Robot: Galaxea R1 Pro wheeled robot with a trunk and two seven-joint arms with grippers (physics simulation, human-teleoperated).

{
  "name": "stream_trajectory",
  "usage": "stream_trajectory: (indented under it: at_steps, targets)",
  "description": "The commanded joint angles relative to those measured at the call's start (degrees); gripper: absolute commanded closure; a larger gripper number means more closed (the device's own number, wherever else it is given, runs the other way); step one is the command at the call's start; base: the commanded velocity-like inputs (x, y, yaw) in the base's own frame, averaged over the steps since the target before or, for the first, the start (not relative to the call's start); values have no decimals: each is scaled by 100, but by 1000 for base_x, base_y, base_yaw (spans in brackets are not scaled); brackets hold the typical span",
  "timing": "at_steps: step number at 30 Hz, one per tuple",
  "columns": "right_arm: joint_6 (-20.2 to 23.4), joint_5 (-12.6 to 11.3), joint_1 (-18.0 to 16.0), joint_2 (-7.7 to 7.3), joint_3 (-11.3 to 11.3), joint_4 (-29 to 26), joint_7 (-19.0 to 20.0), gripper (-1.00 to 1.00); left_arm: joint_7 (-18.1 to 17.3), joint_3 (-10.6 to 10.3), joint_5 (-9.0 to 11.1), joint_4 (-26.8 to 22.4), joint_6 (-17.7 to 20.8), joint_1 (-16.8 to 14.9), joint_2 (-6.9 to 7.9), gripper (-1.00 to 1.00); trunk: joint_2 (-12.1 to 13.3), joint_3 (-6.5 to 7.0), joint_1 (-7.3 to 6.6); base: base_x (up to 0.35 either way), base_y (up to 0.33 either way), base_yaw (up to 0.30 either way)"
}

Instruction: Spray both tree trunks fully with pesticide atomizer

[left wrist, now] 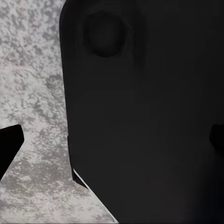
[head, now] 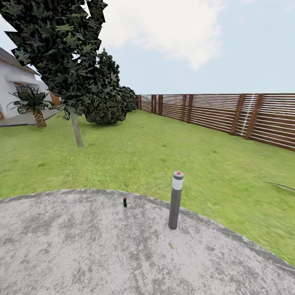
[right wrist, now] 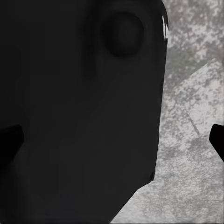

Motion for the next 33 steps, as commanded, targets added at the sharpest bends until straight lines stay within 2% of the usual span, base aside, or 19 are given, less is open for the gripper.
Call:
stream_trajectory:
  at_steps: [1, 5, 8, 13, 22, 31, 33]
  targets:
    - [8, 7, 18, -18, -16, -9, 16, -100, 10, 9, 33, -9, -7, -1, 1, -100, -1, -3, 0, 0, 0, 0]
    - [8, 8, 13, 2, -17, -23, 16, -100, 0, 24, 55, -9, -7, -1, -7, -100, -1, -3, 0, 0, 0, 0]
    - [-7, 24, -86, 98, -13, -121, 10, -100, -16, 48, 58, -9, -1, 1, -92, -100, -1, -3, 0, 0, 0, 0]
    - [-64, 26, -181, 257, -24, -284, -4, -100, -17, 32, 59, -23, 0, -20, -57, -100, -1, -3, 0, 0, 0, 0]
    - [-353, 32, -193, 173, -35, -575, -15, -100, 89, 43, 41, -198, -152, -192, 85, -100, -1, -3, 0, 0, 0, 0]
    - [-642, 35, -194, -116, -43, -866, -18, -100, 378, 30, 2, -490, -441, -301, 94, -100, -1, -3, 0, 0, 0, 0]
    - [-706, 35, -194, -142, -43, -931, -18, -100, 443, 23, -15, -555, -505, -367, 102, -100, -1, -3, 0, 0, 0, 0]
